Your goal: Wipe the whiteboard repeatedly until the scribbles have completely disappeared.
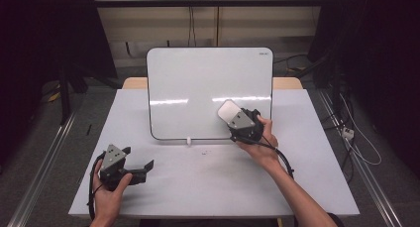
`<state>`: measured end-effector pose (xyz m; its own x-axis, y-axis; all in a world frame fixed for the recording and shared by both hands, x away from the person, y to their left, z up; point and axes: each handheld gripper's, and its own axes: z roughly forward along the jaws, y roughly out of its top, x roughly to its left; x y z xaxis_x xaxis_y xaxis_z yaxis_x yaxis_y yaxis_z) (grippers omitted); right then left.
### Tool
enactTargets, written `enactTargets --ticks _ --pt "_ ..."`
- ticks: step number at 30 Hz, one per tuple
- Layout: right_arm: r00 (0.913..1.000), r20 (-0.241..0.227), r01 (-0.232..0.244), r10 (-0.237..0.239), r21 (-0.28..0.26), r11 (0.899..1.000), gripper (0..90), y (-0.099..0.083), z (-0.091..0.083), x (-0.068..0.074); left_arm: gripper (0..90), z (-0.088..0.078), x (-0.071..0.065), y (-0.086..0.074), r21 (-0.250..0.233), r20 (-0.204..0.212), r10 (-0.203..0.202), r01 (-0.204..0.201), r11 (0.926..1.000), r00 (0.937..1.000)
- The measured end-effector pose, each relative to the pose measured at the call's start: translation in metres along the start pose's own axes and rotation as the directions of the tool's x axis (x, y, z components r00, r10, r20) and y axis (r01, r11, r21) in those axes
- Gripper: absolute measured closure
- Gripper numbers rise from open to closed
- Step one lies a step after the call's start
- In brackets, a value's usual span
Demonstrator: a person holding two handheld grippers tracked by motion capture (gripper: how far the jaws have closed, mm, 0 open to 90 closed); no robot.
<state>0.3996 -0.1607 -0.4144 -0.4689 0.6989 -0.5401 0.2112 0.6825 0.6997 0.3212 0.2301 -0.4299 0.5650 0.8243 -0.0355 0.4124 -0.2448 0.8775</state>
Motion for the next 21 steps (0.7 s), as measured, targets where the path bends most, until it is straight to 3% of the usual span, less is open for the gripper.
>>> enactTargets --ticks 8,13,21 --pt "0.9985 0.028 -0.048 0.048 0.008 0.999 31.3 -0.006 -0.003 -0.019 5.8 -0.002 0.001 -0.001 -0.003 -0.005 -0.004 0.004 1.0 1.0" --pt "0.9912 0.063 -0.117 0.117 0.01 0.993 31.3 -0.012 -0.006 -0.043 5.8 -0.002 0.0 -0.001 -0.003 -0.004 -0.003 0.003 1.0 1.0" --pt "0.9765 0.073 -0.203 0.203 -0.004 0.979 31.3 -0.017 -0.009 -0.062 5.8 -0.003 0.003 -0.002 -0.002 -0.006 -0.007 0.007 1.0 1.0"
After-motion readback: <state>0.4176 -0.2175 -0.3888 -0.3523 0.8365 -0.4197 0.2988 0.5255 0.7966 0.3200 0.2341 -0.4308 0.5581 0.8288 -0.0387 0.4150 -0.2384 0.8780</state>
